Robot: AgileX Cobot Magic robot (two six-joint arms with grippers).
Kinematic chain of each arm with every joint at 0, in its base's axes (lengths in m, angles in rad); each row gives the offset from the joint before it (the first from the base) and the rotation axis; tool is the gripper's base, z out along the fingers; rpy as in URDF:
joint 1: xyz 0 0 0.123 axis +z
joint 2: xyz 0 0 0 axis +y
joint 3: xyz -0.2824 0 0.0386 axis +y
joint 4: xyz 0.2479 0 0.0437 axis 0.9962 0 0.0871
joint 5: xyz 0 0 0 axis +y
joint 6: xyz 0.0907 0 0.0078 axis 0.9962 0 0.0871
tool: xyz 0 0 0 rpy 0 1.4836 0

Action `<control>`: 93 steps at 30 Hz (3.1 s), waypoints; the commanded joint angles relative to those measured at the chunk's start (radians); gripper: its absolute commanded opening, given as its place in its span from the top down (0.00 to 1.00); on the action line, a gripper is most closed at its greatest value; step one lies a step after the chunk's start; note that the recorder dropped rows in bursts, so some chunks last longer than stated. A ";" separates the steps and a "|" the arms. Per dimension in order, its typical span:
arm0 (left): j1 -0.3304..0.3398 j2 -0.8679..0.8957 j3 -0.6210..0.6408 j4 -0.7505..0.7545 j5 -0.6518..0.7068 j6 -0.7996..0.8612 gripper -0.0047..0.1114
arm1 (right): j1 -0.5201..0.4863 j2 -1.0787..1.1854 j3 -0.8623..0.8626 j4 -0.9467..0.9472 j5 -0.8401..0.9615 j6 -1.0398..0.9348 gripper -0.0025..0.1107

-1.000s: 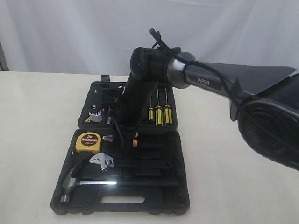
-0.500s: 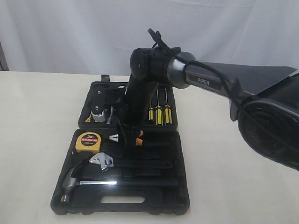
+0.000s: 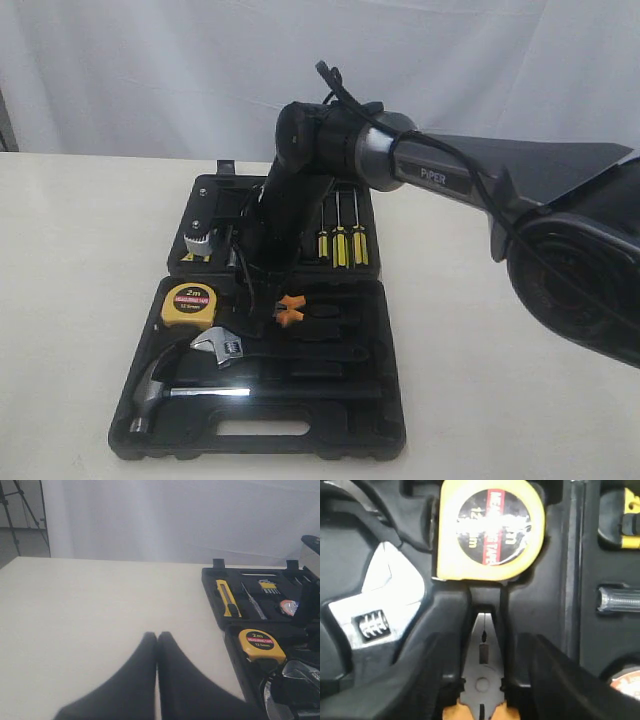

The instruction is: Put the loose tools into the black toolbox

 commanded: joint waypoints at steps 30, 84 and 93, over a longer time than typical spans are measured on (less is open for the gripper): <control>-0.002 -0.003 0.002 -0.002 -0.001 0.000 0.96 | -0.061 -0.489 0.002 -0.039 0.215 0.467 0.98; -0.002 -0.003 0.002 -0.002 -0.001 0.000 0.96 | 0.338 -0.778 0.072 -0.308 0.215 0.934 0.98; -0.002 -0.003 0.002 -0.002 -0.001 0.000 0.96 | 0.659 -0.787 0.695 -0.858 -0.117 1.355 0.98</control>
